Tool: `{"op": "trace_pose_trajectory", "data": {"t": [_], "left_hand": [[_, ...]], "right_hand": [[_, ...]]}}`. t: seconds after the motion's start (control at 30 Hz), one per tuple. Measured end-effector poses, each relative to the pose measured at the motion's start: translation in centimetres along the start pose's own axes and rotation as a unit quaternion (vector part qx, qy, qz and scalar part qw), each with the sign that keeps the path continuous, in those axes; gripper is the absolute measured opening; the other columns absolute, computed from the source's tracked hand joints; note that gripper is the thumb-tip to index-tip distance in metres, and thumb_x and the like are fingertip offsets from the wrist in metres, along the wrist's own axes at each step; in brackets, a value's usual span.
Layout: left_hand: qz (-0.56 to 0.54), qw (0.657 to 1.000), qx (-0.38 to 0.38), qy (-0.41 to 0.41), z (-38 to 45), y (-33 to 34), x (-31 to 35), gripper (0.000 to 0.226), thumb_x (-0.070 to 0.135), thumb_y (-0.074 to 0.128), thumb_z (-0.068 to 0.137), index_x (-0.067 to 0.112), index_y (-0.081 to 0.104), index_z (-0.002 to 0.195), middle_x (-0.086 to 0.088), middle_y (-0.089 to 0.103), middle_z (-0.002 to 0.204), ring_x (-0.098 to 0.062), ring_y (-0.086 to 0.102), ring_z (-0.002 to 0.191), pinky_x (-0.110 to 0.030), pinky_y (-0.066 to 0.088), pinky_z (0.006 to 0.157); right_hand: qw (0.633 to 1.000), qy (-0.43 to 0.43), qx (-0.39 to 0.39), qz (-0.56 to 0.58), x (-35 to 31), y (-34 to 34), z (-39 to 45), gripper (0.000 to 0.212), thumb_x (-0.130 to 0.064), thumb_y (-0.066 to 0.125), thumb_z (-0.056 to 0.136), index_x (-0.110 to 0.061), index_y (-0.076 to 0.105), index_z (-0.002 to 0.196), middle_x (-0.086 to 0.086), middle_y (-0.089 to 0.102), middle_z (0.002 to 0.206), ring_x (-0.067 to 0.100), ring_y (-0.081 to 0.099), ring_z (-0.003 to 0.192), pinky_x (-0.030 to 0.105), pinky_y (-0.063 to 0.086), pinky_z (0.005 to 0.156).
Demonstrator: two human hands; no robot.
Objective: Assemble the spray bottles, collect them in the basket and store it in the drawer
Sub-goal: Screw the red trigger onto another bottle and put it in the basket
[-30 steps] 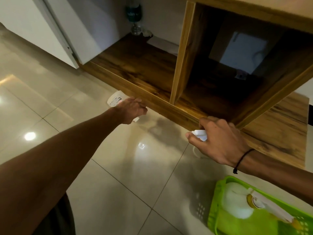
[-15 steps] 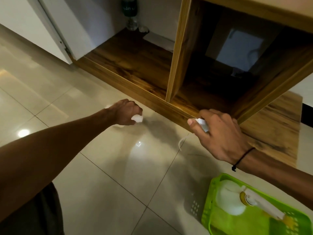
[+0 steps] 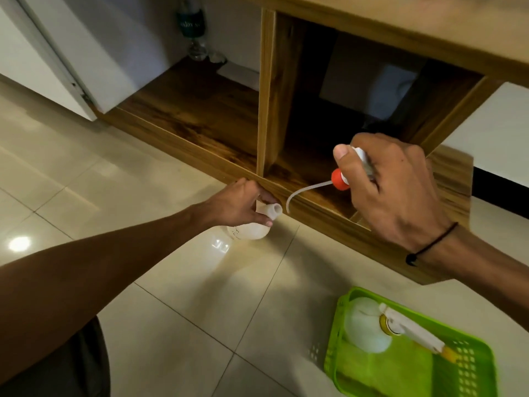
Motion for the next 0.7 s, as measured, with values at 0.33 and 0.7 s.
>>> {"op": "trace_pose_trajectory", "data": {"t": [0.33, 0.7], "left_hand": [[-0.11, 0.994, -0.013, -0.017, 0.7, 0.5, 1.7, 0.059, 0.041, 0.087, 0.08, 0.023, 0.071, 0.134, 0.008, 0.076, 0.115, -0.011, 0.071, 0.094, -0.041, 0.061, 0.089], [-0.164, 0.986, 0.017, 0.023, 0.7, -0.5, 3.7, 0.054, 0.036, 0.086, 0.083, 0.023, 0.071, 0.133, 0.006, 0.07, 0.136, -0.011, 0.064, 0.119, -0.04, 0.054, 0.1]], "right_hand": [[1.0, -0.004, 0.014, 0.026, 0.2, -1.0, -0.3, 0.054, -0.059, 0.03, 0.103, -0.018, 0.057, 0.08, -0.002, 0.051, 0.07, 0.012, 0.051, 0.064, 0.029, 0.035, 0.058], [0.998, 0.025, -0.056, 0.023, 1.7, 2.2, -0.8, 0.049, -0.058, 0.036, 0.105, -0.021, 0.053, 0.077, -0.009, 0.045, 0.063, 0.005, 0.046, 0.054, 0.019, 0.027, 0.053]]}}
Point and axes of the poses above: each hand's wrist, its own z-axis towards the middle knuckle, its own y-axis out of the palm, x = y × z, the point moved 3 cm from there along z, towards the middle knuckle
